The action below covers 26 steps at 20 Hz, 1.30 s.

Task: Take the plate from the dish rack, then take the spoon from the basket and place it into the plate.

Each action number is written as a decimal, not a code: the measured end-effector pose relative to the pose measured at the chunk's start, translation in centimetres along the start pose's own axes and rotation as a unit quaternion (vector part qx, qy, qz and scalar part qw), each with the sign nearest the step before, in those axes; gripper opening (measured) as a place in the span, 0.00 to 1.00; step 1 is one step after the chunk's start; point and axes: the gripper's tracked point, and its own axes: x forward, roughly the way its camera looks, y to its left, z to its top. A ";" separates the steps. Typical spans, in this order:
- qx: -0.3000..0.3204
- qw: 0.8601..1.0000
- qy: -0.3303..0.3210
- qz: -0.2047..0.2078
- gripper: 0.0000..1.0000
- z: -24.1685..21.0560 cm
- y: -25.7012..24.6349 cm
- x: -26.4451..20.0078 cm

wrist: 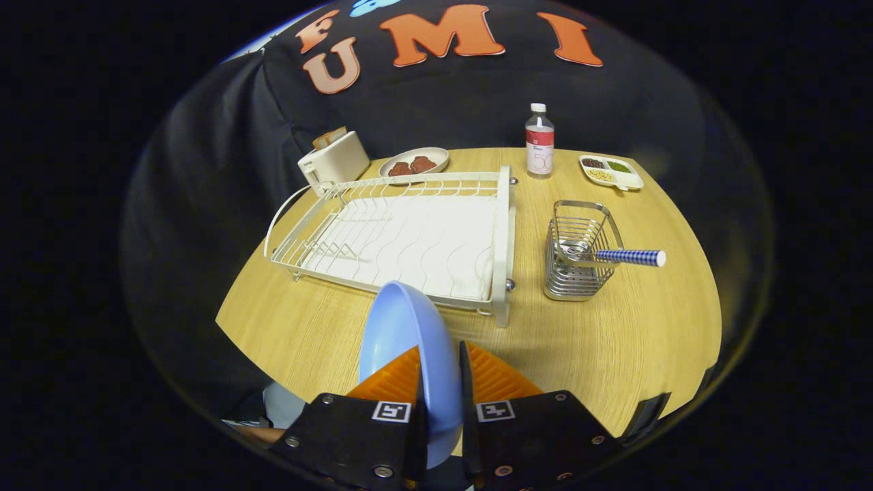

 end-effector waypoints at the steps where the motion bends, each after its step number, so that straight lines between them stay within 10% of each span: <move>1: 0.009 1.000 -0.004 0.007 0.20 -0.3 -0.1 0.3; 13: 0.110 0.991 -0.026 0.077 0.22 -3.3 0.1 3.9; 26: 0.070 0.990 -0.112 -0.057 0.36 -3.1 -4.8 5.7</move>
